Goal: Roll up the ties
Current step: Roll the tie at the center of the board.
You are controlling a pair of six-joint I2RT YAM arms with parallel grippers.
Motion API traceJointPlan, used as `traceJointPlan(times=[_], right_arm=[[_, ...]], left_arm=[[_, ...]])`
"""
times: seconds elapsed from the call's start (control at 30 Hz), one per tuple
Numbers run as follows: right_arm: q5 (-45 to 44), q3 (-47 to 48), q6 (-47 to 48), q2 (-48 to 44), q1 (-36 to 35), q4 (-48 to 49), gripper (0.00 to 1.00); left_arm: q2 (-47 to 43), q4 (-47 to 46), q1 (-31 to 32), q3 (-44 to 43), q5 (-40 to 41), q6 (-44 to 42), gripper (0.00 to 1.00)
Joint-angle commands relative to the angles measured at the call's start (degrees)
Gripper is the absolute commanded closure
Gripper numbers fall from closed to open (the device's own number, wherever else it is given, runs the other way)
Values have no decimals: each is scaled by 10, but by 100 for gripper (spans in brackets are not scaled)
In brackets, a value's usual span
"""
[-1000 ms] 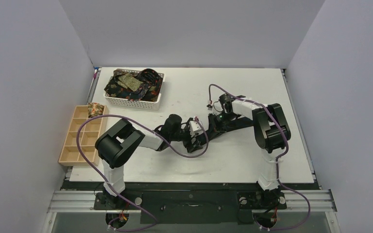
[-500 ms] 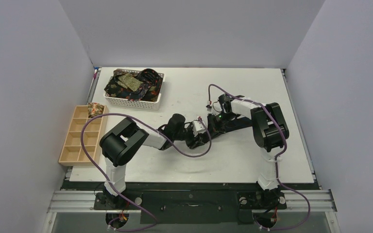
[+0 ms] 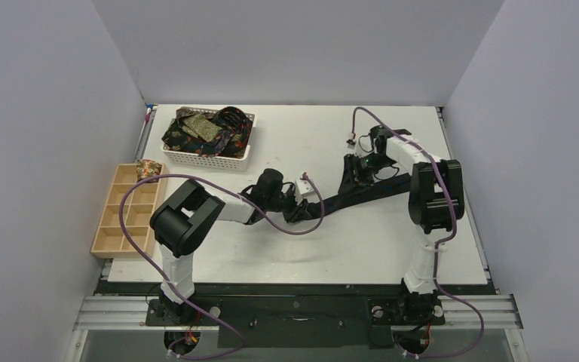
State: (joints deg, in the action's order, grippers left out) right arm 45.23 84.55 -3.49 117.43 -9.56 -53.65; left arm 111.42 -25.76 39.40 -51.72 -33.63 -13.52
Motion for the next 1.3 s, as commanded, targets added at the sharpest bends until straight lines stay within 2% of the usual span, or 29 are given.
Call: traceJointPlan(times=[0.0, 0.2, 0.3, 0.63, 0.77, 0.93, 1.03, 1.1, 1.17, 1.27], right_arm=[[-71, 45, 76, -13, 25, -56, 68], [-192, 71, 123, 51, 34, -60, 74], [-218, 59, 120, 63, 41, -64, 78], [-264, -46, 102, 27, 51, -54, 78], [-219, -55, 105, 7, 53, -56, 78], [-160, -4, 115, -20, 69, -74, 77], [-82, 11, 121, -36, 59, -85, 75], [-26, 4, 110, -48, 40, -84, 71], [17, -5, 87, -58, 10, -73, 62], [46, -45, 11, -70, -35, 8, 59]], left_arm=[[4, 121, -10, 10, 1, -26, 95], [15, 151, -11, -15, 10, -33, 96], [6, 149, -10, -21, 22, -23, 96], [-84, 106, -11, 14, 23, 32, 97], [-80, 115, -9, 20, 38, 31, 97], [-67, 124, 0, 15, 69, 25, 97], [-64, 142, 17, 7, 89, 2, 98], [-56, 164, 32, -4, 113, -10, 98], [-41, 193, 41, -21, 133, -10, 99], [-23, 221, 47, -34, 159, -8, 100]])
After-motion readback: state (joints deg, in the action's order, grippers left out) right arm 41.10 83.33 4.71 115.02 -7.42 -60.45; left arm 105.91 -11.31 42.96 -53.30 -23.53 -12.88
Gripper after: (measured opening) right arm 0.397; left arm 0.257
